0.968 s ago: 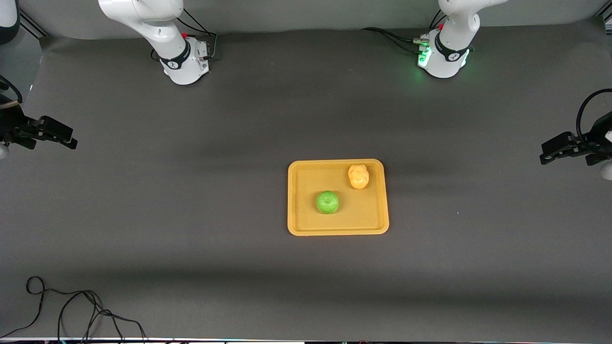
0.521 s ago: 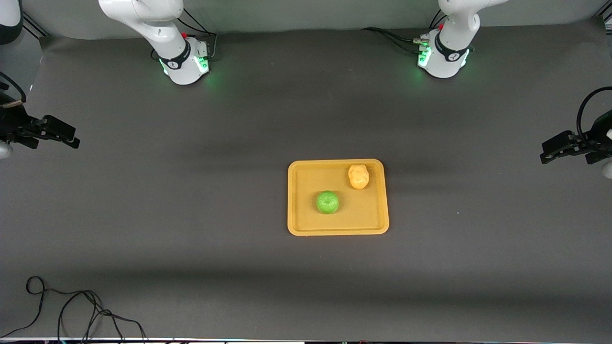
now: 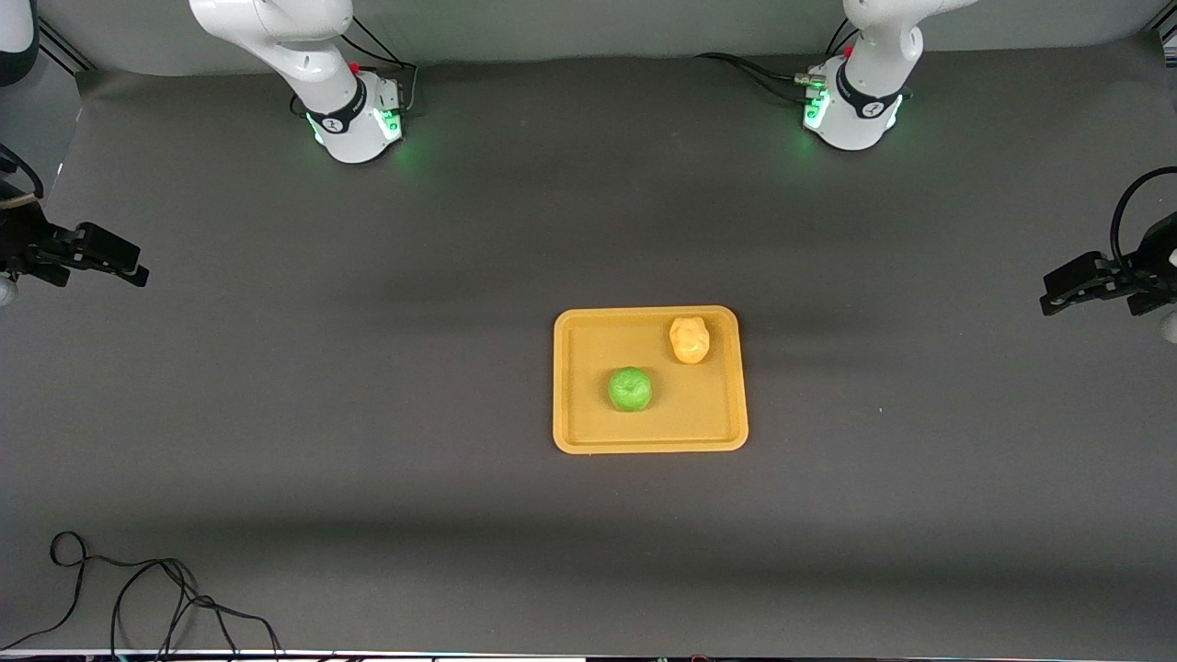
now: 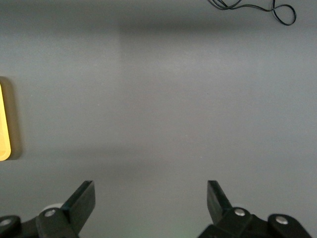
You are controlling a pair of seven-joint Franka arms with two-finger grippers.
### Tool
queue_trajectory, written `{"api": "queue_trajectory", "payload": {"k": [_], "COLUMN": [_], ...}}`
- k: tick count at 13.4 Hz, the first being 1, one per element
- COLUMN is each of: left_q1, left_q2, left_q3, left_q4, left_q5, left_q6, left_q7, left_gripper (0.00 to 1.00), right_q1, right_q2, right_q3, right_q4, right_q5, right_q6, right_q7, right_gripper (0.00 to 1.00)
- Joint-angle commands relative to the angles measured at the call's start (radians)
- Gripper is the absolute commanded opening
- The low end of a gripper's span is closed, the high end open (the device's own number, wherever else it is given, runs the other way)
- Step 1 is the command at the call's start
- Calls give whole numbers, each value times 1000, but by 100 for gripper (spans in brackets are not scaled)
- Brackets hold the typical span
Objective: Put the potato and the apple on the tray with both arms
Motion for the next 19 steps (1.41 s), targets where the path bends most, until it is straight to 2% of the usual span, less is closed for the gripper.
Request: {"api": "queue_trajectory", "payload": {"k": [1, 2, 3, 7, 19], "left_q1": [-68, -152, -203, -278, -268], "left_q2": [-31, -31, -31, -31, -37], "left_q3": [67, 149, 203, 259, 259], "left_q4": [-24, -24, -24, -24, -22], "left_q5": [-8, -8, -10, -7, 1], "left_q6": [-7, -7, -7, -7, -9], "left_q7": [-19, -19, -18, -19, 5], "left_gripper": [98, 98, 98, 97, 98], "right_q1": [12, 11, 11, 12, 6], "right_q2": [-12, -12, -11, -11, -9], "right_q3": [-14, -12, -14, -14, -14], "right_q4": [-13, -11, -8, -5, -5], "right_q5": [-7, -7, -7, -7, -6], "right_q6": [11, 11, 11, 9, 9], "right_q7": [-13, -13, -13, -9, -10], "right_gripper": [100, 100, 100, 100, 100]}}
